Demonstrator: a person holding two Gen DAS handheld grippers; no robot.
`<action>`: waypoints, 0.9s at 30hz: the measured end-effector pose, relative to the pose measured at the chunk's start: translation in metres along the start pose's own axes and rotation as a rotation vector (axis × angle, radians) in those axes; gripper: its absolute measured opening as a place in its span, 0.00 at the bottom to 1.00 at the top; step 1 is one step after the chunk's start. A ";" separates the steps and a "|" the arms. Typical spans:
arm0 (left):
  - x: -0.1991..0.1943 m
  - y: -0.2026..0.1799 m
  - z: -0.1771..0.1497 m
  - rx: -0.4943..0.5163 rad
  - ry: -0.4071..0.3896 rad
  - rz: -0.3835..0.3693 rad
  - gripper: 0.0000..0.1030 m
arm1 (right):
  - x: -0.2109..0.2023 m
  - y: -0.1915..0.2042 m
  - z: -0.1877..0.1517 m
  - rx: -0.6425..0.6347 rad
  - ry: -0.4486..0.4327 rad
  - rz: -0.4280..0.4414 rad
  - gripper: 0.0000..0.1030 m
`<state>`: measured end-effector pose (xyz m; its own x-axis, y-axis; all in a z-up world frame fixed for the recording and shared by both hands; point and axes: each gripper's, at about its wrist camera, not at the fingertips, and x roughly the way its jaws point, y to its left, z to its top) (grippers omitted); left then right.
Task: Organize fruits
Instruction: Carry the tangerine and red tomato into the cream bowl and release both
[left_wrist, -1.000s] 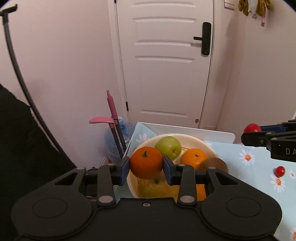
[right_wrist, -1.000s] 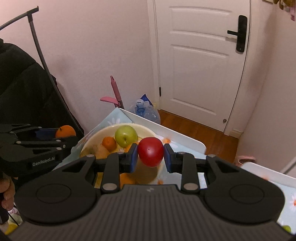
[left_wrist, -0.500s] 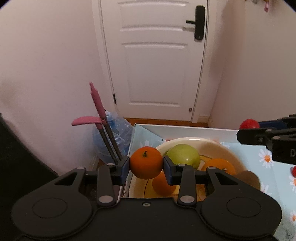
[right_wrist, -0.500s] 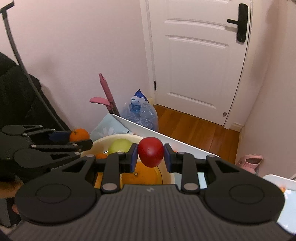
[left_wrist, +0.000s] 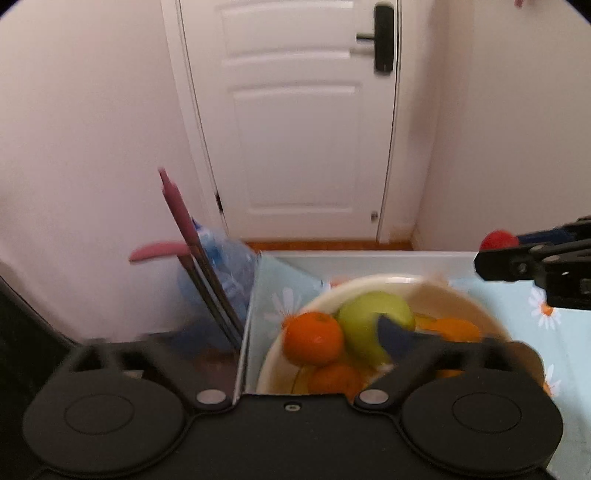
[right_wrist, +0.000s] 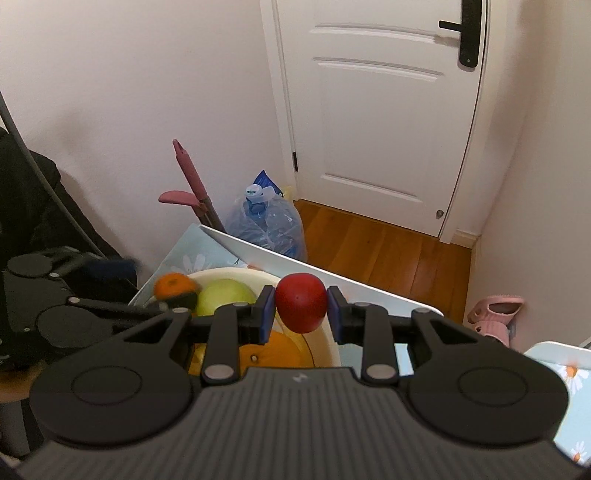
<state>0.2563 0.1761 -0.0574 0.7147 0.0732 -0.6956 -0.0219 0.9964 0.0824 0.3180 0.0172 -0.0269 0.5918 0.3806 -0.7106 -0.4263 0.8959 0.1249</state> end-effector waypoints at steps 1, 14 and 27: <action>-0.005 0.001 0.000 -0.002 -0.009 -0.005 0.99 | 0.000 -0.001 0.000 0.000 -0.001 0.003 0.43; -0.046 -0.015 -0.010 -0.021 0.004 0.051 1.00 | 0.003 -0.013 0.009 -0.064 0.019 0.100 0.43; -0.052 -0.017 -0.017 -0.068 0.007 0.128 1.00 | 0.039 -0.016 0.002 -0.141 0.048 0.217 0.43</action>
<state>0.2078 0.1557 -0.0342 0.6979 0.2004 -0.6875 -0.1603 0.9794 0.1228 0.3495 0.0182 -0.0555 0.4443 0.5460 -0.7103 -0.6329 0.7524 0.1825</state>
